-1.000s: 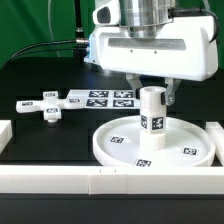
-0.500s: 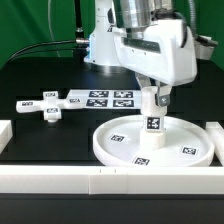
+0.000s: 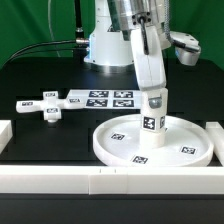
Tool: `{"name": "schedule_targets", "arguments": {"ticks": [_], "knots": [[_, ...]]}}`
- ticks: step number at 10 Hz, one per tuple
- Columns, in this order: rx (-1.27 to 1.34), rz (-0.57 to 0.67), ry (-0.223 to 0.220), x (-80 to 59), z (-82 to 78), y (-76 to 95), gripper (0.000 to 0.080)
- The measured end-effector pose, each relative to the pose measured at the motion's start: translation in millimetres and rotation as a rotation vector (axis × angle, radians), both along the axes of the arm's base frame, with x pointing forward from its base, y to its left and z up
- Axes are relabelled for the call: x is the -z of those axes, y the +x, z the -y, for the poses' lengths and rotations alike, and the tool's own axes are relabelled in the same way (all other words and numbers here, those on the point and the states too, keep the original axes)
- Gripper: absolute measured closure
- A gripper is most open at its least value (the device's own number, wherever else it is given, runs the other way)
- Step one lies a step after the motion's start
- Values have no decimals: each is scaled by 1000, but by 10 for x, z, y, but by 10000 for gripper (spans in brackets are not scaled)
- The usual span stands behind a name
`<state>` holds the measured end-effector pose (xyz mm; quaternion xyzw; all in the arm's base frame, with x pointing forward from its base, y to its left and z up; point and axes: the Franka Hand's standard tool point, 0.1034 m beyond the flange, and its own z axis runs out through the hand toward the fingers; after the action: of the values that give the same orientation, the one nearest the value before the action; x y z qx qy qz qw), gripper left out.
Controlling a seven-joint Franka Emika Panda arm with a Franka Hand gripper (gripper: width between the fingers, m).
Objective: Assemble round table
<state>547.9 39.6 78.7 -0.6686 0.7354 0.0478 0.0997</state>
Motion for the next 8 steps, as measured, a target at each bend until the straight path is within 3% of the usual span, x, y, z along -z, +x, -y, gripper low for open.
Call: {"name": "schedule_targets", "arguments": {"ticks": [2, 3, 8], "knots": [[-70, 10, -7, 2, -4, -2, 393], [-113, 15, -10, -4, -17, 10, 208], [-490, 95, -39, -5, -24, 12, 152]]}}
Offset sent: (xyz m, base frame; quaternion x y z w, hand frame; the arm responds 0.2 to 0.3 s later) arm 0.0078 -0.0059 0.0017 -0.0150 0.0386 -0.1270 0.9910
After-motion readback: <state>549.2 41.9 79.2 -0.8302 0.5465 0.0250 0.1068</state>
